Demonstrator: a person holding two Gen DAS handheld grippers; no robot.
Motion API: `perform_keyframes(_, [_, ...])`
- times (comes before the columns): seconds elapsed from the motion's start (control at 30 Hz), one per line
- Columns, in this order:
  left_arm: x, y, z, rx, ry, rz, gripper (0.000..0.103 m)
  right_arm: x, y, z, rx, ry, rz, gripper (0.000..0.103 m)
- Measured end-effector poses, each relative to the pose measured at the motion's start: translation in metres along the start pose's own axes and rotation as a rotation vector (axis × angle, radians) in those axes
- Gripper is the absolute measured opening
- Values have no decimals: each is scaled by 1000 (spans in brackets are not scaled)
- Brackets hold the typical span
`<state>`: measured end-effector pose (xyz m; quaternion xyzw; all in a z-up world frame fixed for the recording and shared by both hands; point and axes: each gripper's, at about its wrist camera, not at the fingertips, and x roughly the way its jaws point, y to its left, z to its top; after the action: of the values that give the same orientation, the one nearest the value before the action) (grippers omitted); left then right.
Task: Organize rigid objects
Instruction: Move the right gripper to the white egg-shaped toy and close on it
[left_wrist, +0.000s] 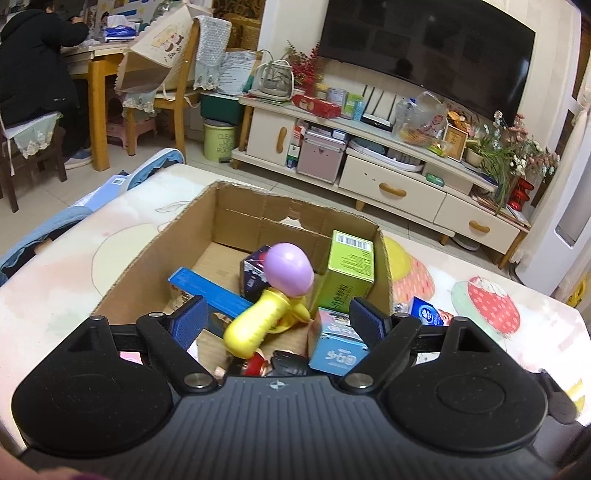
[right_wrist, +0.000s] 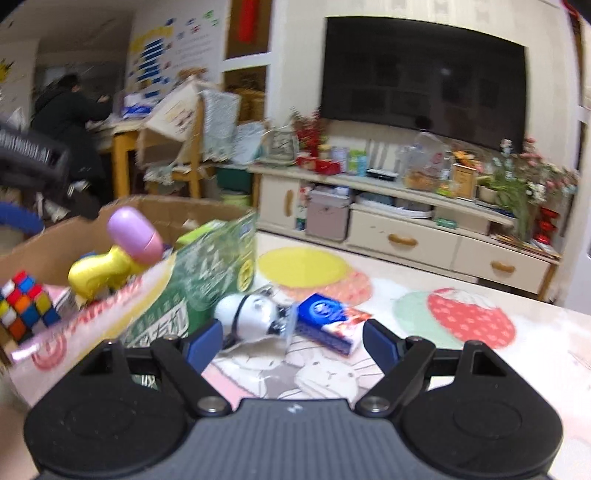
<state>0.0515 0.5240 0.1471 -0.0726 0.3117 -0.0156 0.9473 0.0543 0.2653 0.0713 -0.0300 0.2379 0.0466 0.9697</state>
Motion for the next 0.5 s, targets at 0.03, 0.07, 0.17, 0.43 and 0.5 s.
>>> perform_keyframes(0.03, [1,0,0,5,2,-1,103,4,1,-2,4,9,5,83])
perform_keyframes(0.07, [1,-1,0,10,4,-3,103,9,1,-4,11,14,12,83])
perform_keyframes(0.17, [2,1,1,19,9,-13,103,22,5,-7,14,26,28,83])
perform_keyframes(0.43, [5,6,0,28,34,-22,103,46,2,3,-104,22,84,83])
perform_keyframes(0.5, [4,5,-2,28,45,-27,103,49,2,7,-227,13,137,83])
